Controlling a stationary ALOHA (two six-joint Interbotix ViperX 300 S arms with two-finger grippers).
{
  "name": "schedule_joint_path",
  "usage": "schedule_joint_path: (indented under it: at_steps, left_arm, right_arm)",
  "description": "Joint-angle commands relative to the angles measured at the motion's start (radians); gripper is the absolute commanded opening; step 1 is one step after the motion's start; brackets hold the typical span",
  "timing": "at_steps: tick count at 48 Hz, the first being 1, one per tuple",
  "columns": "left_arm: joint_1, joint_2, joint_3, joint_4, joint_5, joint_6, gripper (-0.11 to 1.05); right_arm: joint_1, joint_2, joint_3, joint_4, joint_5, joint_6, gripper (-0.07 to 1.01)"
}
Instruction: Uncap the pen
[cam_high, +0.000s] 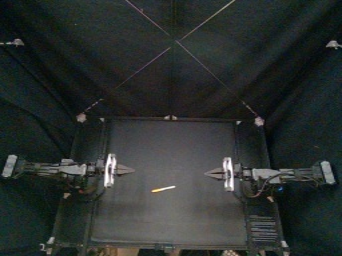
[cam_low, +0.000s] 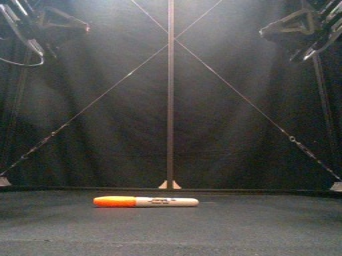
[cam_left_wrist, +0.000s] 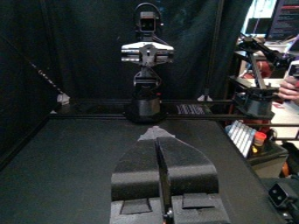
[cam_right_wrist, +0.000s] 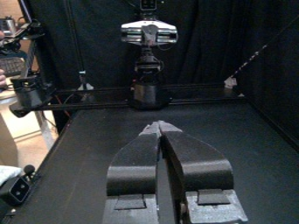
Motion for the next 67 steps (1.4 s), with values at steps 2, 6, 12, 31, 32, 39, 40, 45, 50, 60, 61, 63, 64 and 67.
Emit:
schedule_joint_path:
  at_steps: [2,6,12,31,32,39,40,45,50,60,61,63,64,67]
  left_arm:
    - [0.003,0.063,-0.011,0.003,-0.014,0.0061,-0.04]
    - [0.003,0.104,-0.014,0.0,-0.015,0.0046,0.01]
    - [0.003,0.183,-0.017,0.0,-0.015,0.0046,0.08]
    - [-0.002,0.322,-0.011,0.003,-0.015,0.0046,0.61]
    - [0.0,0.324,-0.009,0.003,-0.017,0.0046,0.64]
    - [-0.003,0.328,0.005,0.0,-0.017,0.0031,0.88]
    - [-0.003,0.328,0.006,0.0,-0.015,0.0015,0.9]
    - [-0.003,0.328,0.017,0.0,-0.017,0.0,1.0]
    - [-0.003,0.331,0.023,-0.002,-0.012,-0.0015,1.02]
    - [-0.008,0.373,0.021,-0.003,-0.008,-0.0015,1.02]
    - [-0.008,0.38,0.021,-0.003,-0.008,-0.0015,1.02]
    - [-0.008,0.394,0.02,-0.003,-0.008,-0.0015,1.02]
    - [-0.008,0.4,0.018,-0.003,-0.008,-0.0015,1.02]
    - [-0.008,0.428,0.011,-0.003,-0.006,0.0,1.02]
  right_arm:
    - [-0.006,0.06,-0.014,-0.002,-0.025,-0.002,-0.02]
    - [-0.015,0.147,-0.025,-0.003,-0.057,0.0,0.04]
    - [-0.018,0.31,-0.057,-0.003,-0.097,-0.005,0.11]
    - [-0.02,0.824,-0.264,-0.002,-0.104,-0.002,0.72]
    - [-0.02,0.841,-0.275,-0.003,-0.104,-0.003,0.76]
    - [-0.021,0.954,-0.347,-0.002,-0.089,-0.005,0.94]
    - [-0.021,0.968,-0.357,-0.003,-0.081,-0.005,0.95]
    - [-0.025,1.032,-0.414,-0.002,-0.026,-0.003,0.95]
    - [-0.023,1.085,-0.463,-0.002,0.028,-0.002,0.95]
    - [-0.017,1.154,-0.52,-0.002,0.11,-0.002,0.94]
    - [-0.015,1.158,-0.522,-0.002,0.117,-0.002,0.94]
    - [-0.017,1.163,-0.523,-0.002,0.126,-0.002,0.94]
    - [-0.015,1.164,-0.523,-0.002,0.129,-0.002,0.93]
    - [-0.015,1.17,-0.522,-0.002,0.135,-0.002,0.91]
